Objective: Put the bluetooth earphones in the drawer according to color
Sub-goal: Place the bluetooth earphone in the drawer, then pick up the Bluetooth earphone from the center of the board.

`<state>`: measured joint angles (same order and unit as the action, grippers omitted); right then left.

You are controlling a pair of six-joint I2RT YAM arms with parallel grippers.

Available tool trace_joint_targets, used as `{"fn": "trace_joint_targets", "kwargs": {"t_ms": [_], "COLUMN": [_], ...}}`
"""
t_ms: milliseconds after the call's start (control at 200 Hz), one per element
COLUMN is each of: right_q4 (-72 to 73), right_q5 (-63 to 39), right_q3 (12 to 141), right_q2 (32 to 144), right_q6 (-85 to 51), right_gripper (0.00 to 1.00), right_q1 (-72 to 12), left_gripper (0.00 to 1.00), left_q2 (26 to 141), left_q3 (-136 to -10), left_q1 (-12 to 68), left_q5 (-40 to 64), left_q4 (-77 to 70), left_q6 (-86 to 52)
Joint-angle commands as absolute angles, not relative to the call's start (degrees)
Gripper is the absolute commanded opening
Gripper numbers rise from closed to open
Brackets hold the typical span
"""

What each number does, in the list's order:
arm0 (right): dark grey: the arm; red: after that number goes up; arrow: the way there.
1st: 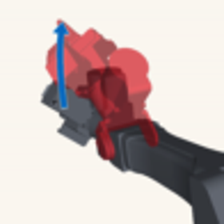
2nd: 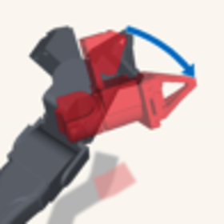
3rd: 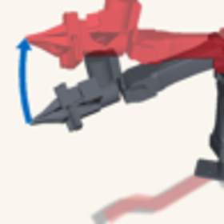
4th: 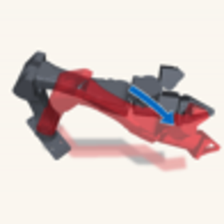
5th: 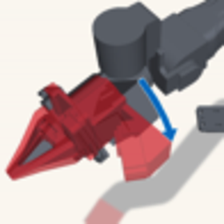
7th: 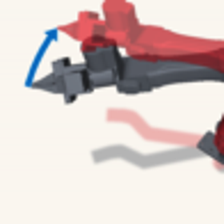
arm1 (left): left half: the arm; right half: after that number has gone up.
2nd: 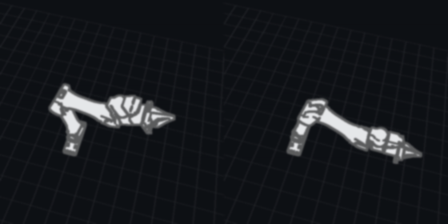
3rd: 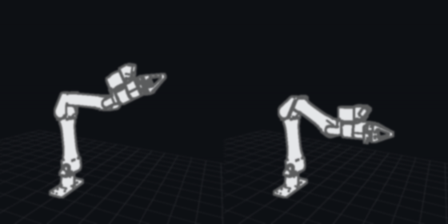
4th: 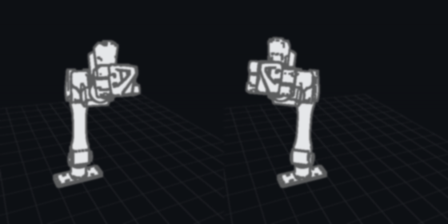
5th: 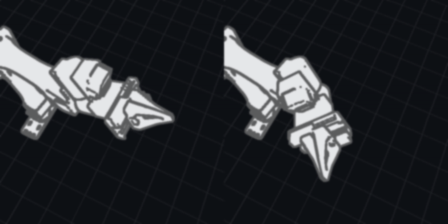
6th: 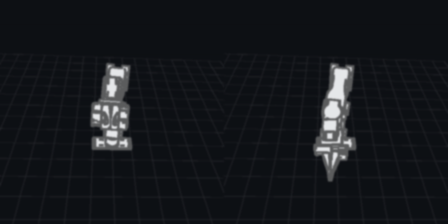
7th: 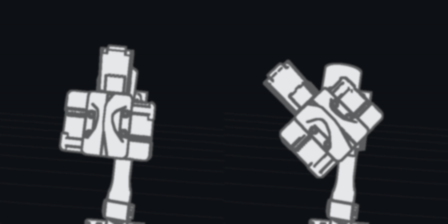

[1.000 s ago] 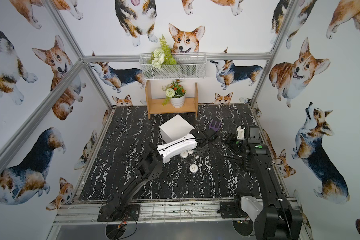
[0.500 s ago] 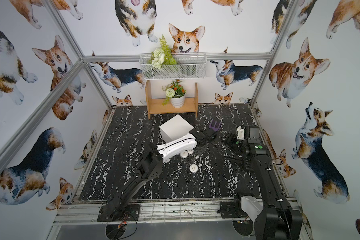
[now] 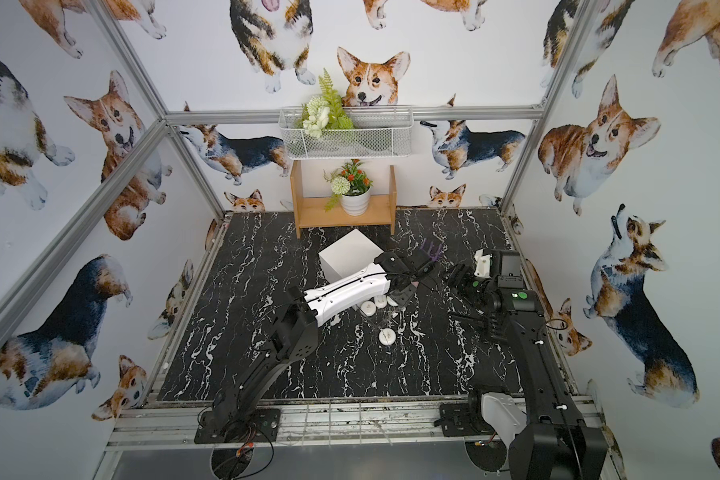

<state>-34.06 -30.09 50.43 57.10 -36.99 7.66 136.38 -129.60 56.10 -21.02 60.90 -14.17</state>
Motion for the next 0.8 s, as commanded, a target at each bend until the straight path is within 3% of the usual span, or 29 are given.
{"fn": "trace_joint_targets", "kwargs": {"t_ms": [0,190,415,636,796], "right_q4": [-33.8,-32.2,-27.8,-24.1,-22.5], "right_q5": [-32.9,-34.9,-30.4,-21.1,-13.2], "right_q3": [50.7,46.1,37.4,31.2,30.0], "right_q2": [56.0,51.8,48.3,47.1,51.1], "right_q6": [-37.5,-41.0,-47.8,-55.2,-57.6], "right_gripper": [0.68,0.68,0.72,0.72,0.74], "right_q1": [7.7,4.5,-12.0,-28.3,-37.6], "left_gripper": [0.67,0.68,0.75,0.8,0.81], "left_q2": [131.1,116.1,96.5,78.6,72.0], "left_q3": [-128.2,-116.2,-96.0,-76.4,-69.0], "left_q1": [57.2,57.9,55.9,49.1,46.1], "left_q5": [-24.3,-29.4,-33.0,-27.8,-25.8], "left_q4": [62.2,61.2,59.9,53.8,53.3], "left_q6": [-15.7,-20.7,-30.1,-36.0,-37.9]}}
